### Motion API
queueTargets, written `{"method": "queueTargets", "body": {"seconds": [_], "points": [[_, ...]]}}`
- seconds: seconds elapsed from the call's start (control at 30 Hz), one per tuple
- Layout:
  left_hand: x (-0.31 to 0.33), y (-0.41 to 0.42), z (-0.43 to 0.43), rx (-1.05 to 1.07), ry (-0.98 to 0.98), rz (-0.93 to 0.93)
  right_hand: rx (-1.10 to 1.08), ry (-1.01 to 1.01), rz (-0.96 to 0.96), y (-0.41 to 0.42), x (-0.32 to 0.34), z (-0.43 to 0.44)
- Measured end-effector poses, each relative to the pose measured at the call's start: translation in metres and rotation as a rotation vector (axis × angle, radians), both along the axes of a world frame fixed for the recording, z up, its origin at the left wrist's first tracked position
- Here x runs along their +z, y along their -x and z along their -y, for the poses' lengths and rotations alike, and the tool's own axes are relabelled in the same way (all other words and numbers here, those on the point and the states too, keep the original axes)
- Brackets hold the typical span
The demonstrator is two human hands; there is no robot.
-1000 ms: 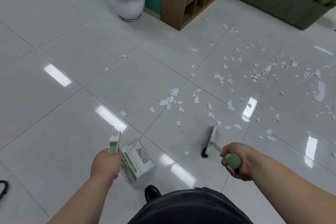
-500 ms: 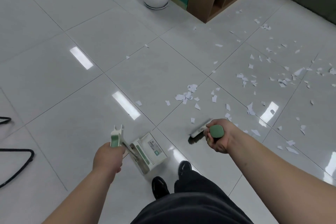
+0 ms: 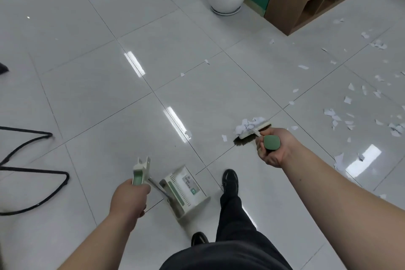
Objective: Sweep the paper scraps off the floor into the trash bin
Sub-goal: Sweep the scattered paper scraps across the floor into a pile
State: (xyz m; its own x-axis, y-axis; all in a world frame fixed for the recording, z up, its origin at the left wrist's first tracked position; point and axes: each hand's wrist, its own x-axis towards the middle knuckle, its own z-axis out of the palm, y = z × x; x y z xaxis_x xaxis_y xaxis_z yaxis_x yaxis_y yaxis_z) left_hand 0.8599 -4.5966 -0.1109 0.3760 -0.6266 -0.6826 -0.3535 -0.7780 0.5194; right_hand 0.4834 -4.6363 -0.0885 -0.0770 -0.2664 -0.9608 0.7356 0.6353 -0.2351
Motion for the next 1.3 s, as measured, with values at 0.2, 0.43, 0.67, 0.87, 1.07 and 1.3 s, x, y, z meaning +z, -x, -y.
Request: {"method": "queueTargets", "body": {"seconds": [0.2,0.43,0.67,0.87,1.07,1.3], "points": [[0.009,0.035,0.058,0.073,0.005,0.06,0.099,0.022,0.035,0.039,-0.009,0.1],[0.013,0.069,0.114,0.107,0.013,0.175,0.245,0.048,-0.089,0.074,0.004,0.182],[0.015,0.076,0.133,0.164,0.005,0.224,0.521,0.091,-0.116,0.049,0.043,0.167],[0.021,0.064,0.116,0.278,-0.017,0.177,0.697,0.083,0.0,0.029,0.053,0.153],[0.02,0.061,0.094,0.319,-0.049,0.15,0.979,0.0,-0.004,0.02,0.03,0.151],[0.016,0.073,0.091,0.306,-0.05,0.145,1.141,-0.09,-0.148,0.059,0.019,0.149]]}}
